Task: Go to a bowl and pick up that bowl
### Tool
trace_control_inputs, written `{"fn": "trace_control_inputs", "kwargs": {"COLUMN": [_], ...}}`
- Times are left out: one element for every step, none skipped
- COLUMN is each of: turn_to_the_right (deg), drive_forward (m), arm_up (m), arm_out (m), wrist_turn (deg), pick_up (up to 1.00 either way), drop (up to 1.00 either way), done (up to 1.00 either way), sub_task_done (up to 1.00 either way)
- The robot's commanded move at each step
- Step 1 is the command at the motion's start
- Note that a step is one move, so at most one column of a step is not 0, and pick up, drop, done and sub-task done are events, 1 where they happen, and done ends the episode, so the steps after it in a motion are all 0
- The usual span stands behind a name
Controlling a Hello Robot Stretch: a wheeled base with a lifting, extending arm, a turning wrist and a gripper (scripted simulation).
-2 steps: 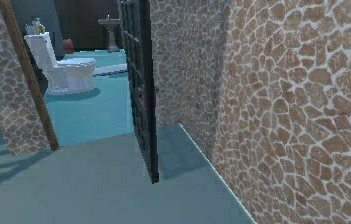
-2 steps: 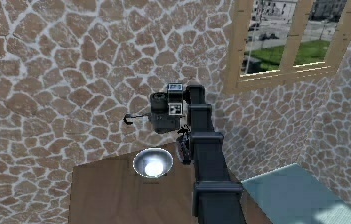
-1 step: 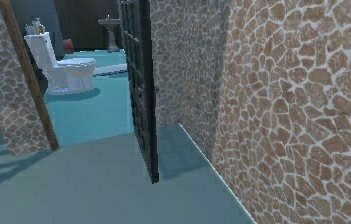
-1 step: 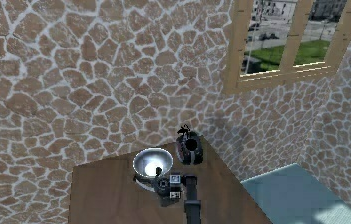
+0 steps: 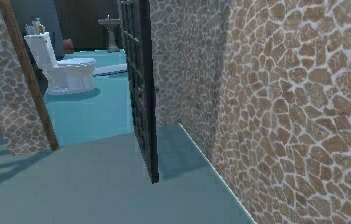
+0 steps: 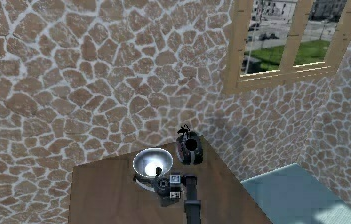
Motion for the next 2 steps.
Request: {"fn": "trace_control_inputs", "kwargs": {"turn_to_the_right": [0.0, 0.0], "drive_forward": [0.0, 0.0], "arm_up": [0.1, 0.0], "arm_out": [0.0, 0.0], "wrist_turn": [0.0, 0.0], "pick_up": [0.0, 0.0], "drop": [0.0, 0.0], "done": [0.0, 1.0], "sub_task_done": [0.0, 0.0]}}
